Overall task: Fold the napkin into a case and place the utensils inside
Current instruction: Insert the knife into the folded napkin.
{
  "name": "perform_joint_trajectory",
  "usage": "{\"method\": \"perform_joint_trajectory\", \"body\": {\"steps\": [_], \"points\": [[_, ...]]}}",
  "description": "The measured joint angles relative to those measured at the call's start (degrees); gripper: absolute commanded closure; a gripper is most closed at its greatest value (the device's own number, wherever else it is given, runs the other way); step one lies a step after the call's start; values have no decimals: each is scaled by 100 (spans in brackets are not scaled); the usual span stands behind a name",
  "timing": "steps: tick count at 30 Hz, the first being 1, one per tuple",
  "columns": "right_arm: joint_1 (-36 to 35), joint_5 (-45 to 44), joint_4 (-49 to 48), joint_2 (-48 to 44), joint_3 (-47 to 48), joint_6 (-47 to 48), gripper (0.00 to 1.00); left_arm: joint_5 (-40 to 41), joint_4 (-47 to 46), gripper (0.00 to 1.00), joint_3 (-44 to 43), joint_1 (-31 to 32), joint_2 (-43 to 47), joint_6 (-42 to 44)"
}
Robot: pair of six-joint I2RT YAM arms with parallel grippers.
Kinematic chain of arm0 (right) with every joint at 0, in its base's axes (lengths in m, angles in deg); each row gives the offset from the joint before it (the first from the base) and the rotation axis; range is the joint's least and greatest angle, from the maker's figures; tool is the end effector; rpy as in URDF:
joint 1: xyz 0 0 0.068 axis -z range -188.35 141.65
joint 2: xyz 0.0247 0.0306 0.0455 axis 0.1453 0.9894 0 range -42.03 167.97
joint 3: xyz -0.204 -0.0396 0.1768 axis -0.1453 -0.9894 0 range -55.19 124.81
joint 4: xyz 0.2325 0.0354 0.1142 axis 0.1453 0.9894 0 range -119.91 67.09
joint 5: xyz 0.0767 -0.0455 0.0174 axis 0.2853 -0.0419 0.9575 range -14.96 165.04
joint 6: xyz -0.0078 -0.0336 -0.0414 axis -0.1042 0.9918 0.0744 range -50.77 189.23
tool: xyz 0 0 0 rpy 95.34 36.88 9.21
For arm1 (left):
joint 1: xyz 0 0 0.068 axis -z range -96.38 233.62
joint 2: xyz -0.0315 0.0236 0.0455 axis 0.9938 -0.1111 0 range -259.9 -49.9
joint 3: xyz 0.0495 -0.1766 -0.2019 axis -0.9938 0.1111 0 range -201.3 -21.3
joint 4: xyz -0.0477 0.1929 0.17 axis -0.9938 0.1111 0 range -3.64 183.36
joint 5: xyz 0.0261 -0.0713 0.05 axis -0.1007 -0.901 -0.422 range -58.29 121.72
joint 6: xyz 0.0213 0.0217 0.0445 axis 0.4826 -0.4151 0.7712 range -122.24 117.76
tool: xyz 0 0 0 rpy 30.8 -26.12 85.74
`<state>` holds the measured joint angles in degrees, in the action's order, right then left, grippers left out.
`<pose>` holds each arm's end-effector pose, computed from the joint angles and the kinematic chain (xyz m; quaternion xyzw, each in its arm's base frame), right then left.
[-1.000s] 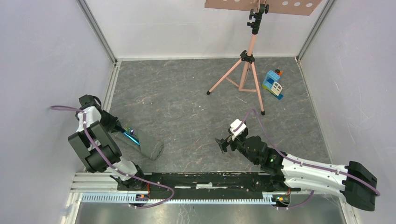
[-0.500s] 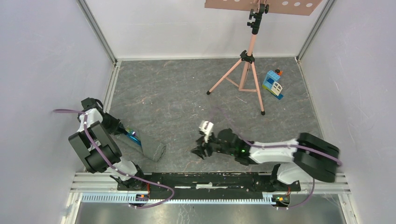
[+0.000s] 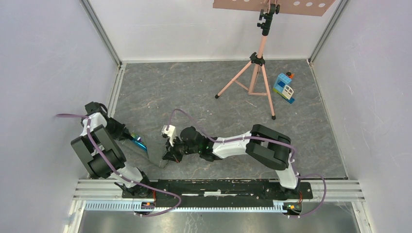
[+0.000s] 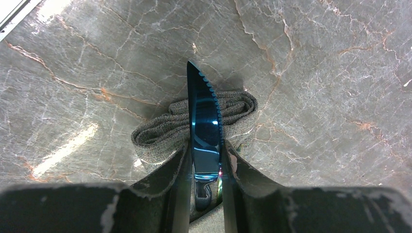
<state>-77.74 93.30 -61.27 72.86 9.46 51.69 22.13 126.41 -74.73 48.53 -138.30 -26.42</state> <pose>0.1430 0.4119 0.1681 -0.4342 0.6821 0.4886 0.3279 0.2292 0.1539 0.1807 -0.4791 0.8641 -0.0701 0.1372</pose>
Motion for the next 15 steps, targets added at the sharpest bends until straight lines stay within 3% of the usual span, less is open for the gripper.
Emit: {"method": "perform_joint_trajectory", "body": {"steps": [15], "points": [[-28,103,1001,920,863,-13,99,-2,4,98,11,-9,-42,0]]}}
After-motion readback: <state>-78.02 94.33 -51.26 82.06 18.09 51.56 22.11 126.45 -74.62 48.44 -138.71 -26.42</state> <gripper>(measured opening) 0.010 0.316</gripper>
